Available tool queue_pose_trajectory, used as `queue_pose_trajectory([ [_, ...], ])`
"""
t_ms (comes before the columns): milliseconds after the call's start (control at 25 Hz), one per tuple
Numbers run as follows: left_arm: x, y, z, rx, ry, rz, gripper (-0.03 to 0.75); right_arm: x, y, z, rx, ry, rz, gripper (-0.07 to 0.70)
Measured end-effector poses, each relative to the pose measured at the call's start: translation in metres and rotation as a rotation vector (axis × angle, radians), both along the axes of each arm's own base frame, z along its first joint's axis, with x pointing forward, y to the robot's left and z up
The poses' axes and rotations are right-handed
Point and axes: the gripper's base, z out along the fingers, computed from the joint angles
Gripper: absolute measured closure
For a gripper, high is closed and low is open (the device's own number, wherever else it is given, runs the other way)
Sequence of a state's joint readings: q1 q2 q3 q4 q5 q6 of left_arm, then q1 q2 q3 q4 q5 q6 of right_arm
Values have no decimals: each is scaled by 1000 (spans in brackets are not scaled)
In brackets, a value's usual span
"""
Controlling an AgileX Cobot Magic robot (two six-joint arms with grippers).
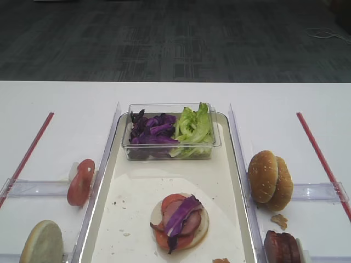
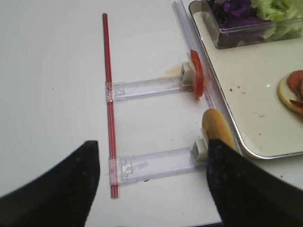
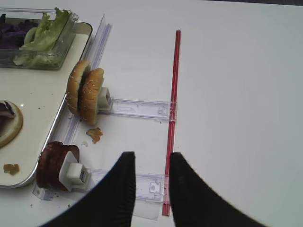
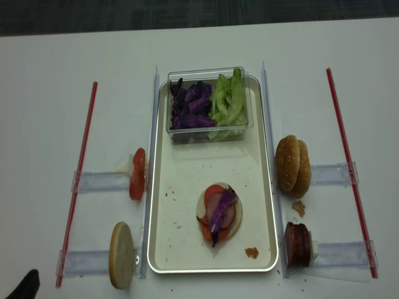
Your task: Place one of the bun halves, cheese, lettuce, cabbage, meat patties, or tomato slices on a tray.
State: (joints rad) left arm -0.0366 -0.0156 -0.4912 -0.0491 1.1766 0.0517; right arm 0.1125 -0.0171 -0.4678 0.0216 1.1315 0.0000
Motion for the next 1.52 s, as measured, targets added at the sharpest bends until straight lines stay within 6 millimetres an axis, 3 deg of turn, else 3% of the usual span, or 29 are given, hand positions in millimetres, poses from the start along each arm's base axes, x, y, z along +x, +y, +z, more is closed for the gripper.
queue_pose_trajectory([
  [1520,0,0,0,0,0,0,265,0,0,0,0,0,0,415],
])
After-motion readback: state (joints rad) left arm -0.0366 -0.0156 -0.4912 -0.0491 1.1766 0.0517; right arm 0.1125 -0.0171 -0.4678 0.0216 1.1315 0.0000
